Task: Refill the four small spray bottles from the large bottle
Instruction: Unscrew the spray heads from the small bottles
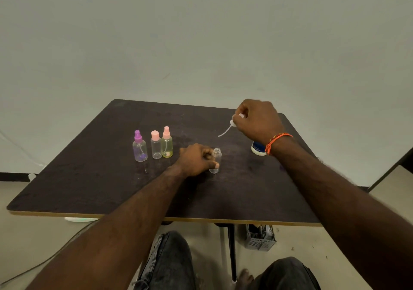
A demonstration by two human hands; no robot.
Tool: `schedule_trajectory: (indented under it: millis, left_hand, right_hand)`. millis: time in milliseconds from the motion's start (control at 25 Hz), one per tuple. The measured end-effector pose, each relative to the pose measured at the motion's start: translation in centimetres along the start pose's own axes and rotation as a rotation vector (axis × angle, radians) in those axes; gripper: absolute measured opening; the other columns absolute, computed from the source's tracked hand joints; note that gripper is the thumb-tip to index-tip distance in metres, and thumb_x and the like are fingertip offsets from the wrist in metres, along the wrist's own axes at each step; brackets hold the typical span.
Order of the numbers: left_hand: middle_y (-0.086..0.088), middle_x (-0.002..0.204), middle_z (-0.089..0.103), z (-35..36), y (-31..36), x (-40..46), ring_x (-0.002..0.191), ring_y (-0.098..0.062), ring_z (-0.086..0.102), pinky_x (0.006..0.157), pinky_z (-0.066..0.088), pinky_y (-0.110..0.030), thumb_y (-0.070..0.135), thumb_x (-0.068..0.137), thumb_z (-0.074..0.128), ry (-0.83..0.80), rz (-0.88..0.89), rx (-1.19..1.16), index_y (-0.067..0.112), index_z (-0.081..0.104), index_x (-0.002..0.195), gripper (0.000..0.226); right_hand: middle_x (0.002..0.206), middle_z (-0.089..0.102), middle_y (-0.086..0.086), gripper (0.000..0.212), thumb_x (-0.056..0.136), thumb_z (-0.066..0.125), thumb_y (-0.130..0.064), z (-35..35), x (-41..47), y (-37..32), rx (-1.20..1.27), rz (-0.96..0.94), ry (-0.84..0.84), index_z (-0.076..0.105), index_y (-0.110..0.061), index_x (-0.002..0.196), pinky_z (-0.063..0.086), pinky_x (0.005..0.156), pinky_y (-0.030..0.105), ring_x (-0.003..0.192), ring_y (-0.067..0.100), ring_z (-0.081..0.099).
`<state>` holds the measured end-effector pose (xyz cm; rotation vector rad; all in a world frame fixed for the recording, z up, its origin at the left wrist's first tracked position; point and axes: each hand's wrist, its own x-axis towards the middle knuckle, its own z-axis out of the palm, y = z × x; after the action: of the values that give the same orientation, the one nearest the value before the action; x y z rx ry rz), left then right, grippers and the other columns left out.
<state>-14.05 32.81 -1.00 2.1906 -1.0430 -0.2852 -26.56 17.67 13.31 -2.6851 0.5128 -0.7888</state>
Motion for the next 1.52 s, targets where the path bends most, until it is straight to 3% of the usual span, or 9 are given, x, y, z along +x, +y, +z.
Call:
schedule_trajectory:
  millis: [120,280,440,600,720,960,1080,1280,1520]
  left_hand:
    - [0.019,0.092,0.074,0.1,0.2,-0.1,0.102,-0.008,0.066,0.108,0.032,-0.047,0.048,0.082,0.081,0.001,0.009,0.043,0.043,0.067,0.080,0.015]
    - [0.019,0.089,0.075,0.2,0.1,0.0,0.097,-0.007,0.068,0.109,0.039,-0.052,0.049,0.079,0.082,0.001,-0.001,0.025,0.038,0.072,0.090,0.018]
    - [0.020,0.087,0.076,0.2,-0.3,0.2,0.092,0.000,0.070,0.105,0.048,-0.049,0.053,0.072,0.082,-0.018,0.009,-0.021,0.033,0.078,0.100,0.034]
    - [0.017,0.086,0.078,0.3,-0.3,0.2,0.086,0.004,0.071,0.098,0.053,-0.039,0.038,0.079,0.088,-0.008,0.028,-0.056,0.028,0.079,0.096,0.022]
    - [0.012,0.087,0.078,0.3,-0.1,0.0,0.083,0.004,0.071,0.089,0.052,-0.030,0.031,0.081,0.088,-0.003,0.031,-0.071,0.023,0.079,0.097,0.020]
    - [0.012,0.090,0.077,0.3,0.2,-0.3,0.084,0.006,0.070,0.087,0.053,-0.028,0.028,0.083,0.087,-0.019,0.036,-0.087,0.024,0.078,0.100,0.019]
    - [0.014,0.089,0.078,0.4,-0.2,-0.1,0.088,0.002,0.071,0.097,0.054,-0.039,0.035,0.082,0.087,-0.018,0.027,-0.071,0.028,0.077,0.097,0.019]
    - [0.018,0.088,0.077,0.5,-0.7,-0.1,0.090,0.000,0.071,0.104,0.050,-0.051,0.042,0.079,0.087,-0.008,0.011,-0.064,0.030,0.078,0.097,0.023]
    - [0.014,0.088,0.078,0.5,-0.6,-0.1,0.089,-0.003,0.072,0.100,0.053,-0.050,0.039,0.080,0.087,-0.018,0.016,-0.086,0.028,0.078,0.095,0.020]
  right_hand:
    - [0.071,0.063,-0.010,0.013,0.077,0.065,-0.030,-1.8,-0.7,3.7,0.020,0.181,0.120,0.066,-0.019,0.071,0.044,0.062,0.028,0.072,0.013,0.057]
    - [0.060,0.063,0.004,0.024,0.076,0.065,-0.029,-0.7,-5.1,10.7,-0.076,0.448,0.055,0.064,-0.009,0.062,0.057,0.067,0.041,0.063,0.028,0.062]
    - [0.071,0.066,0.003,0.024,0.087,0.069,-0.034,2.7,-9.7,14.7,-0.113,0.583,0.002,0.068,-0.011,0.080,0.056,0.069,0.036,0.068,0.022,0.062]
    - [0.082,0.065,0.003,0.026,0.094,0.064,-0.033,5.2,-11.1,16.3,-0.141,0.585,-0.004,0.069,-0.009,0.103,0.052,0.076,0.032,0.074,0.017,0.059]
    - [0.082,0.066,0.003,0.031,0.094,0.064,-0.037,6.1,-10.8,16.5,-0.147,0.581,-0.027,0.070,-0.008,0.104,0.054,0.080,0.034,0.076,0.018,0.062]
    - [0.081,0.066,0.003,0.043,0.088,0.068,-0.054,6.4,-10.6,16.7,-0.168,0.590,-0.013,0.067,-0.012,0.100,0.055,0.076,0.034,0.076,0.019,0.062]
    - [0.080,0.066,0.003,0.046,0.087,0.066,-0.058,6.3,-10.5,16.8,-0.208,0.568,-0.048,0.065,-0.014,0.098,0.055,0.073,0.034,0.074,0.019,0.062]
    - [0.105,0.071,0.009,0.044,0.091,0.066,-0.047,6.4,-9.8,16.4,-0.199,0.549,-0.135,0.065,-0.012,0.117,0.057,0.078,0.037,0.090,0.024,0.067]
    - [0.100,0.071,0.009,0.054,0.088,0.065,-0.057,6.4,-9.5,15.9,-0.187,0.585,-0.113,0.066,-0.011,0.114,0.058,0.076,0.037,0.084,0.023,0.066]
